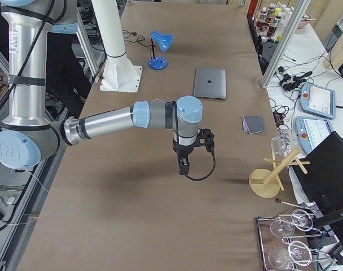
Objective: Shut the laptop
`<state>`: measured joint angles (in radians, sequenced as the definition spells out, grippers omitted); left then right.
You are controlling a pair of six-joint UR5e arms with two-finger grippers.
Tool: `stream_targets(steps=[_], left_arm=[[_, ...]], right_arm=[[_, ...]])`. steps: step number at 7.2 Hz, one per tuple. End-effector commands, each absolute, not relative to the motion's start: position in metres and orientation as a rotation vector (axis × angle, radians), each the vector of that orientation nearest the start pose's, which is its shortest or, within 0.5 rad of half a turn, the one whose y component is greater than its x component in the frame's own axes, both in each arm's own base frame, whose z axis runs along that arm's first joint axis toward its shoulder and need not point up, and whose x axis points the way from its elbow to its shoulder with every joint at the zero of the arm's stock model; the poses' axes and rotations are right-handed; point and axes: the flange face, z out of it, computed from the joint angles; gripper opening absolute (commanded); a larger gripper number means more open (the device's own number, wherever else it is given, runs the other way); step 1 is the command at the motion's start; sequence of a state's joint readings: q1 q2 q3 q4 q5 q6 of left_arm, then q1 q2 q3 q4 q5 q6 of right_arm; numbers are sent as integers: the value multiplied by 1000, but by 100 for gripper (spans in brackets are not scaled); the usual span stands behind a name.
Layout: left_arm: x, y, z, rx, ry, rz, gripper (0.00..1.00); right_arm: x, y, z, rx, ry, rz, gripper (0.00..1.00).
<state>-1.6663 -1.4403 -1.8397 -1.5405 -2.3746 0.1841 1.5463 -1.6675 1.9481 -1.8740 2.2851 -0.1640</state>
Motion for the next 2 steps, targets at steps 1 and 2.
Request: stream_targets(steps=[1,2], left_arm=[[-104,-435,582,228,784,132,98],[-105,-428,575,242,781,133,98]], right_arm=[[57,-436,550,37,-718,-175,100],[57,-435,547,43,-718,-178,100]])
